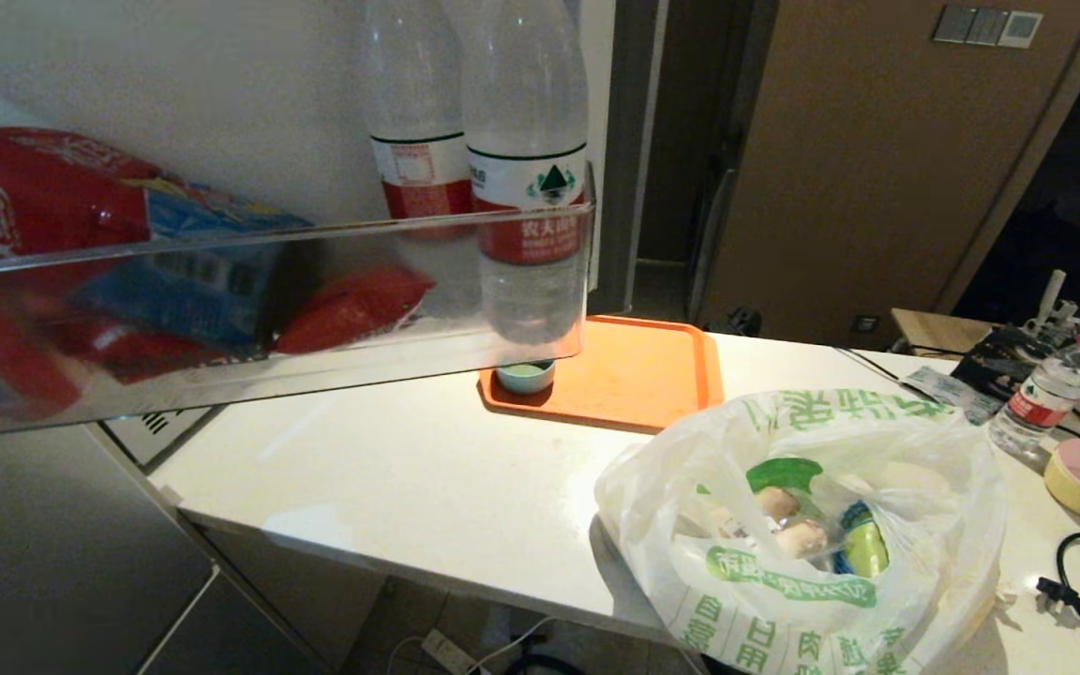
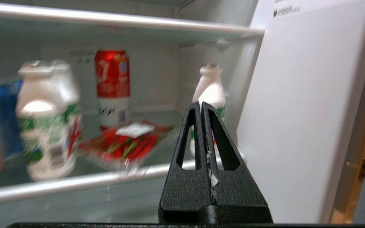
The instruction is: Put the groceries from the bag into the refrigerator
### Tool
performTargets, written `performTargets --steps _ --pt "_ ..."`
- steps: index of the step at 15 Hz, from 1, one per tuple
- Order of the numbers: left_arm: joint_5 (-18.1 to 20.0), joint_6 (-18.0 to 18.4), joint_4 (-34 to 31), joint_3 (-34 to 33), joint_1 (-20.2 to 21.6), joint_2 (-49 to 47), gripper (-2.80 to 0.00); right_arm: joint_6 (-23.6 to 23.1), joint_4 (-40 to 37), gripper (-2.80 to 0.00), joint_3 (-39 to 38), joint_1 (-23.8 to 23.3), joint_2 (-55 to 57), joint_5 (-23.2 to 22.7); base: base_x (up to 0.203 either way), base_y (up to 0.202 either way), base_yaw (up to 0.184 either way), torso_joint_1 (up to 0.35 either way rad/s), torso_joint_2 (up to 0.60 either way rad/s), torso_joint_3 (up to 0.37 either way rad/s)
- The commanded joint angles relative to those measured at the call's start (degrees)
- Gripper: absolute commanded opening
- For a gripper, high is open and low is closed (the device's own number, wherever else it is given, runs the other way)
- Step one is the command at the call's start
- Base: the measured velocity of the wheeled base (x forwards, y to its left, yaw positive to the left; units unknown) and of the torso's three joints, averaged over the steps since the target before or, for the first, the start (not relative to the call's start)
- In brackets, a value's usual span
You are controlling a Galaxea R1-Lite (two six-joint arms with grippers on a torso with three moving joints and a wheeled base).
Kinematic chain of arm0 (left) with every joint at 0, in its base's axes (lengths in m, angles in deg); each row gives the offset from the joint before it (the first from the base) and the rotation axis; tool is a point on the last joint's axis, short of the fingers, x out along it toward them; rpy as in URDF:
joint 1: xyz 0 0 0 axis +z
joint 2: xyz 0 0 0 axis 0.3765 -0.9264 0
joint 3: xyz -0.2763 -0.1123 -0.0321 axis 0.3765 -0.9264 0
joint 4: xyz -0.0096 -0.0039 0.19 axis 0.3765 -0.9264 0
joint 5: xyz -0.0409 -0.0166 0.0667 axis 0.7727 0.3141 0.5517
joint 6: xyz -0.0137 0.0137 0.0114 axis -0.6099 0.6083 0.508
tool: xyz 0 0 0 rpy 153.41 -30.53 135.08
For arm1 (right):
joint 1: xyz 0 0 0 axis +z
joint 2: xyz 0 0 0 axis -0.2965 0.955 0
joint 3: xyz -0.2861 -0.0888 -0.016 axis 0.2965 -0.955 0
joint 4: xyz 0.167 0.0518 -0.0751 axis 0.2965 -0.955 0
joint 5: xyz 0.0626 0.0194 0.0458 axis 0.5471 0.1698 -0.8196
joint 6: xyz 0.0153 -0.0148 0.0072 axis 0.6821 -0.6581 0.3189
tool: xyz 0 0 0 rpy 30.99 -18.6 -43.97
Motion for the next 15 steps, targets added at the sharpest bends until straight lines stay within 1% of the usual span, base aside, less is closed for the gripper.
performTargets --steps 1,2,3,5,6,9,10,11,12,13,14,15 --pt "-0.8 0.0 -2.9 -4.8 -0.2 6.7 -2.80 -0.1 0.0 -2.80 0.0 0.0 0.0 0.0 0.000 0.000 0.000 0.000 0.00 0.000" --pt "-1.4 0.0 -5.5 -6.2 -2.0 8.6 -2.80 -0.1 0.0 -2.80 0.0 0.1 0.0 0.0 0.000 0.000 0.000 0.000 0.00 0.000" --pt "-2.9 0.2 -7.5 -6.7 -5.2 10.1 -2.80 -0.1 0.0 -2.80 0.0 0.0 0.0 0.0 0.000 0.000 0.000 0.000 0.00 0.000" --pt "-8.9 0.9 -10.0 -6.9 -13.5 13.4 -2.80 -0.1 0.0 -2.80 0.0 0.0 0.0 0.0 0.000 0.000 0.000 0.000 0.00 0.000" --pt "-12.4 2.2 -10.8 -6.9 -18.4 14.7 -2.80 -0.1 0.0 -2.80 0.0 0.1 0.0 0.0 0.000 0.000 0.000 0.000 0.00 0.000" --pt "-28.7 7.6 -12.9 -6.2 -34.0 19.6 -2.80 -0.1 0.0 -2.80 0.0 0.1 0.0 0.0 0.000 0.000 0.000 0.000 0.00 0.000" --pt "-33.2 10.2 -13.3 -5.6 -38.4 21.4 -2.80 -0.1 0.0 -2.80 0.0 0.0 0.0 0.0 0.000 0.000 0.000 0.000 0.00 0.000" --pt "-36.3 12.6 -13.5 -4.5 -41.9 23.7 -2.80 -0.1 0.0 -2.80 0.0 0.0 0.0 0.0 0.000 0.000 0.000 0.000 0.00 0.000" --pt "-37.8 14.1 -13.9 -3.2 -44.2 25.8 -2.80 -0.1 0.0 -2.80 0.0 0.1 0.0 0.0 0.000 0.000 0.000 0.000 0.00 0.000" --pt "-37.9 14.9 -15.0 -2.8 -45.5 27.8 -2.80 -0.1 0.0 -2.80 0.0 0.0 0.0 0.0 0.000 0.000 0.000 0.000 0.00 0.000" --pt "-36.4 15.2 -17.5 -2.9 -47.4 30.5 -2.80 -0.1 0.0 -2.80 0.0 0.1 0.0 0.0 0.000 0.000 0.000 0.000 0.00 0.000" --pt "-34.3 15.9 -20.3 -3.3 -50.6 33.0 -2.80 -0.1 0.0 -2.80 0.0 0.1 0.0 0.0 0.000 0.000 0.000 0.000 0.00 0.000"
